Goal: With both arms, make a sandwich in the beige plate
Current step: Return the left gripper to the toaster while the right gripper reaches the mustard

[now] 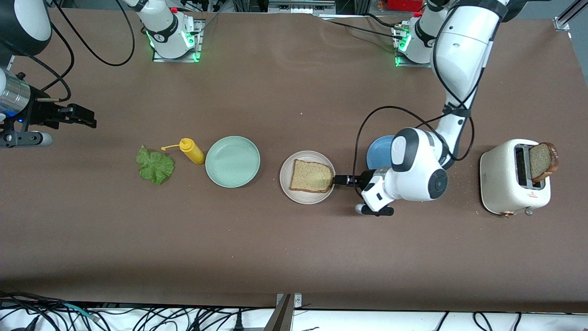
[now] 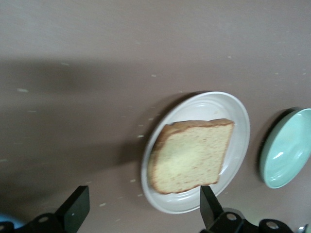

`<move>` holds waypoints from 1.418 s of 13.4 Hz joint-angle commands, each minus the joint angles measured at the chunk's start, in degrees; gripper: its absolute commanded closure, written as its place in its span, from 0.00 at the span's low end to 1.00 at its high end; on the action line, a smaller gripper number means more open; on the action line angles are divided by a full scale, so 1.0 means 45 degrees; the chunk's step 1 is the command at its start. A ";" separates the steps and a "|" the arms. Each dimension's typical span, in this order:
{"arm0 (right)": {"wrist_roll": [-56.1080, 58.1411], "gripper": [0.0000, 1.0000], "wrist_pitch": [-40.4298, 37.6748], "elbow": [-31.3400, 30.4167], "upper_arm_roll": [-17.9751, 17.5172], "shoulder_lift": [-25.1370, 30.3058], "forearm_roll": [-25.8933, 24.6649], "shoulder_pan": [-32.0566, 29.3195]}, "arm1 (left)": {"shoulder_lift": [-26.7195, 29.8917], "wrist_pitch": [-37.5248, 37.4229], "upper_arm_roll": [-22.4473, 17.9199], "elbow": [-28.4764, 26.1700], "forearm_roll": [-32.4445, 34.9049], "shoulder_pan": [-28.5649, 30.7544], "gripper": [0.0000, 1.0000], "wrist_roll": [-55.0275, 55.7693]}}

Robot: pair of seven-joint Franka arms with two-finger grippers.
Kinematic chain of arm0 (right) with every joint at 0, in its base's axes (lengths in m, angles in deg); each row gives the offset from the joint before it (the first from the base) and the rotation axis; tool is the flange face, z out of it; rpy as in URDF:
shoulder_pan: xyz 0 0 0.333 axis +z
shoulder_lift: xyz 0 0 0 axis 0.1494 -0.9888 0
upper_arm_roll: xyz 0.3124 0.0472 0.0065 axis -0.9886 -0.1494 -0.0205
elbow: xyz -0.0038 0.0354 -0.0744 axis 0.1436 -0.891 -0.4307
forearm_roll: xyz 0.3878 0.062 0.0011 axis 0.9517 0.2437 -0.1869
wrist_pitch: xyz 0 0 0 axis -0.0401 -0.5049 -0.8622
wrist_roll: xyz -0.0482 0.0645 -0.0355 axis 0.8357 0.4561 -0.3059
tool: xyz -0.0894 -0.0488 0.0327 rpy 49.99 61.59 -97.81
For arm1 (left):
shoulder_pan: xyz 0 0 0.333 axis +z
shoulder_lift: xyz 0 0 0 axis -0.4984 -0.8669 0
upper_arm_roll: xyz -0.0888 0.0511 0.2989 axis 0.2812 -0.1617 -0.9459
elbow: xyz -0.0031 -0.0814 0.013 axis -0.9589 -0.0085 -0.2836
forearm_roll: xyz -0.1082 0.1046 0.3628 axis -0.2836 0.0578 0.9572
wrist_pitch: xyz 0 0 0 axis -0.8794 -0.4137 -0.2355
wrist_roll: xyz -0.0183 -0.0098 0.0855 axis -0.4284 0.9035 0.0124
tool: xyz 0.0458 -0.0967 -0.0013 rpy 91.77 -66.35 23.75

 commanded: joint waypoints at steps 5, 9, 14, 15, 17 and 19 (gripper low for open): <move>0.0196 0.00 -0.0059 -0.0013 0.0055 0.0026 -0.0109 0.0052 | 0.1402 -0.2176 0.0060 -0.0123 0.3723 0.1770 0.00 0.0080; 0.0332 0.00 -0.0078 -0.0032 0.0055 0.0046 -0.0109 0.0052 | 0.2201 -0.3309 0.0060 -0.0103 0.5128 0.2688 0.00 -0.0076; 0.2845 0.01 0.1246 -0.0519 0.0191 0.0007 0.0240 -0.0026 | 0.3490 -0.4228 0.0060 -0.0065 0.6091 0.3762 0.00 -0.0135; 0.3568 0.01 0.1540 -0.0733 0.0385 0.0007 0.0648 -0.0026 | 0.3880 -0.4442 0.0060 -0.0045 0.6091 0.4015 0.00 -0.0135; 0.6255 0.01 0.2359 -0.1435 0.0814 0.0026 0.1624 -0.0026 | 0.4545 -0.4872 0.0060 -0.0045 0.6091 0.4640 0.00 -0.0135; 0.8836 0.01 0.2967 -0.2022 0.1283 -0.0012 0.2717 -0.0026 | 0.5131 -0.5088 0.0060 -0.0045 0.6419 0.5090 0.00 -0.0483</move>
